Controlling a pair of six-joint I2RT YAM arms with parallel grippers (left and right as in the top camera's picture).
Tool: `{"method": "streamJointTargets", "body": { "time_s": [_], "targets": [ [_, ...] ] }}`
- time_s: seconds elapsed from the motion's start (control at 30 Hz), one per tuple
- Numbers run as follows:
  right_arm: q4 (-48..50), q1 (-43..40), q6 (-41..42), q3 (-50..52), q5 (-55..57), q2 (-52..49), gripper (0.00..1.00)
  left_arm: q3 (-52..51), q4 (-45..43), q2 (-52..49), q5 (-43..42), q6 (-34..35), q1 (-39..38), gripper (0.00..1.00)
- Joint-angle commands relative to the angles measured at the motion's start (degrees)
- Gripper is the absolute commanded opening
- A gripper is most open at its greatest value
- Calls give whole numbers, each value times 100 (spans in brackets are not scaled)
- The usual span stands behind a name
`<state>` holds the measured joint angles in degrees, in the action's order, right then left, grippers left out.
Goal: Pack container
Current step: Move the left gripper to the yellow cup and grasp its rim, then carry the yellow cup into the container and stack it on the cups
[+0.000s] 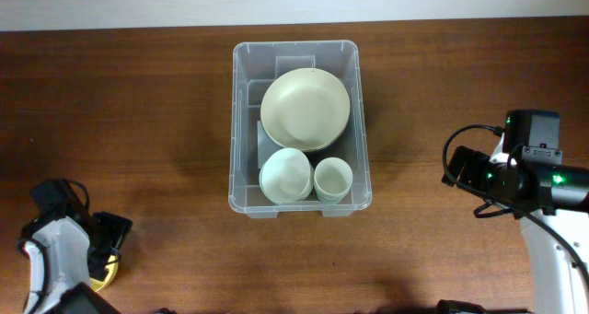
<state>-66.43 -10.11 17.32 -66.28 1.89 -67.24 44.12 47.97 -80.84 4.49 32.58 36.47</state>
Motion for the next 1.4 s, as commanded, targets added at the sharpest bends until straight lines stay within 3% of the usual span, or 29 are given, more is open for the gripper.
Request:
{"method": "streamJointTargets", "body": {
  "time_s": [0.0,0.17,0.47,0.57,0.77,0.97,1.13,1.37],
  "targets": [
    [-17,-42,-37,28,4,0,99,-22,-273,-411,-48,-269,50,75],
    [-20,-42,-37,28,4,0,99,-22,-507,-986,-90,-267,50,55],
    [-20,-42,-39,28,4,0,99,267,-479,-986,-601,-402,39,14],
    [-22,-42,-37,28,4,0,99,490,-350,-896,-802,-400,9,4],
    [-17,-42,-39,28,7,0,99,1032,96,-483,-822,-400,-330,1],
    [-11,-42,-39,28,4,0,99,1912,758,402,-839,-393,-1300,1],
    [4,-42,-37,28,4,0,99,3062,1154,1005,-791,-323,-2911,1],
    [2,-42,-37,28,4,0,99,4138,1213,719,-247,-44,-5134,1]
  ]
}}
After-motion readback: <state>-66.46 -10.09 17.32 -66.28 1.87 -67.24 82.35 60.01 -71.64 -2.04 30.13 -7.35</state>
